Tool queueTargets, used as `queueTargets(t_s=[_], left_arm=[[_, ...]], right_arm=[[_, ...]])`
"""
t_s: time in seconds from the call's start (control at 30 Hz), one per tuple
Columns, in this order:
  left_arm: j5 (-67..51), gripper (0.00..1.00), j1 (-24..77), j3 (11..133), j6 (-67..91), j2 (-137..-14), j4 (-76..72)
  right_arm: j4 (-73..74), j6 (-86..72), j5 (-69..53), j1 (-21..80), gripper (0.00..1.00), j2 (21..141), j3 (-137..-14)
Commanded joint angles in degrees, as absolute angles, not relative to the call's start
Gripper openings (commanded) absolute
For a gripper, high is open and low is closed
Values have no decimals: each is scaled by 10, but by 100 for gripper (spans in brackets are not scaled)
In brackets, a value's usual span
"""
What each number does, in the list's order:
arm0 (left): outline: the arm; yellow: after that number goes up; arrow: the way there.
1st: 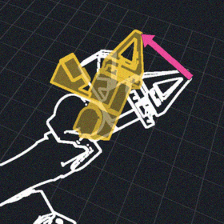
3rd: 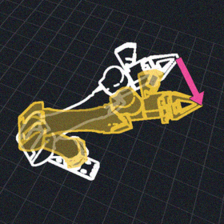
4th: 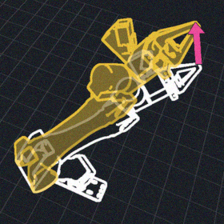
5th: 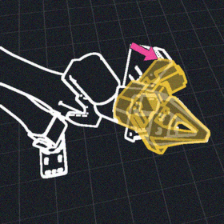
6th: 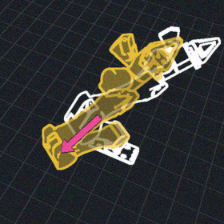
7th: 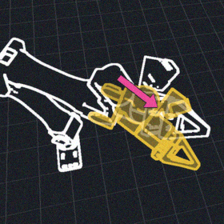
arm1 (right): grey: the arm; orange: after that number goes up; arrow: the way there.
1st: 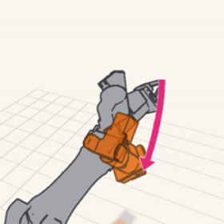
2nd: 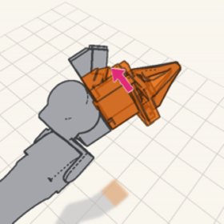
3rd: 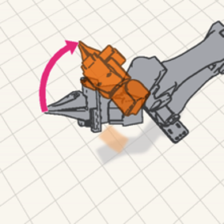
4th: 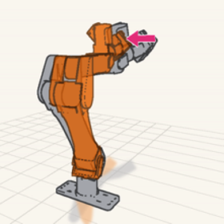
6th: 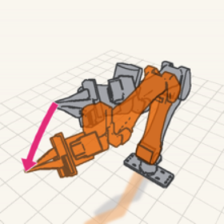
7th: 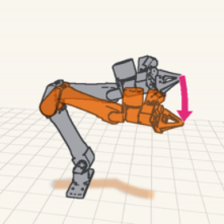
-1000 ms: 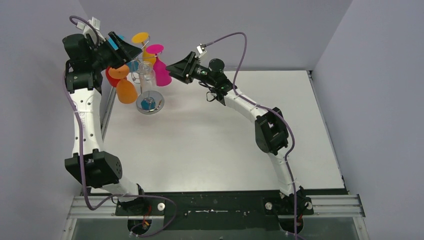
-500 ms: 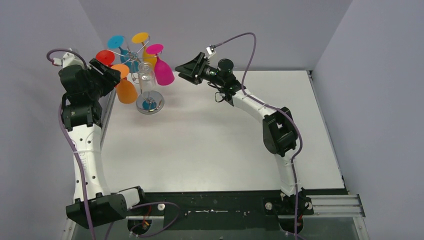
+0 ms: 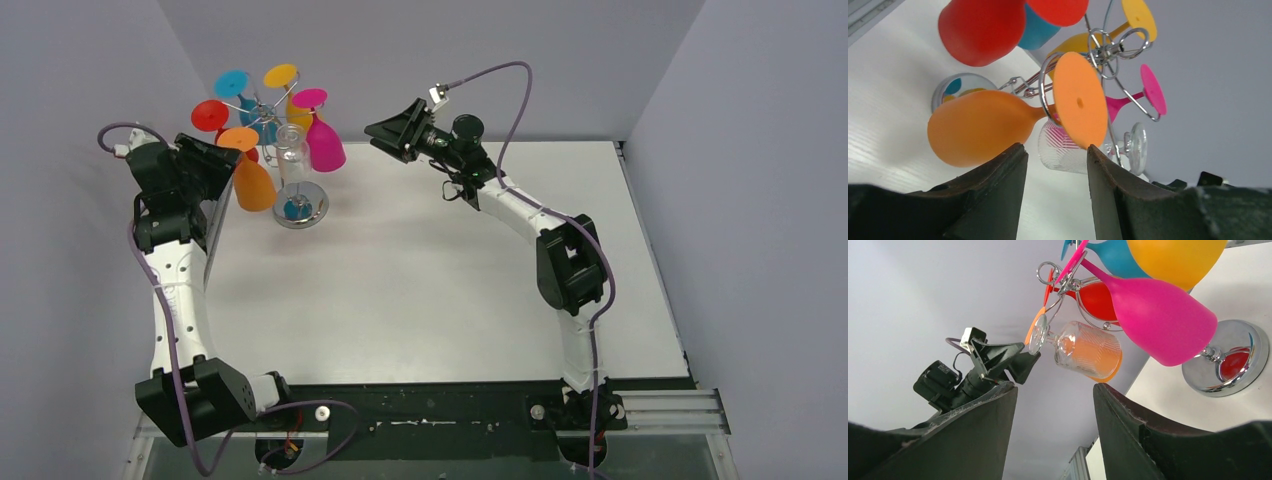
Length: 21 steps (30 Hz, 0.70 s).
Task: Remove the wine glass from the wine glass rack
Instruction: Pick up the wine glass from the wine rack.
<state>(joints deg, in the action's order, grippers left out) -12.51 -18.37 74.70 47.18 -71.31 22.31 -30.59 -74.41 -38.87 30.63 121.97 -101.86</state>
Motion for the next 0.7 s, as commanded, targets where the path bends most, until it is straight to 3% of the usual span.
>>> queueTargets(t_s=[0.0, 0.4, 0.67], left_arm=[[-182, 44, -194, 737, 522, -716, 112], [-208, 42, -211, 723, 562, -724, 76], [-201, 32, -212, 716, 567, -731, 58]], right_arm=[[-354, -744, -394, 302, 58, 1175, -1013], [-370, -753, -391, 299, 58, 1172, -995], [-371, -752, -387, 294, 58, 1162, -984]])
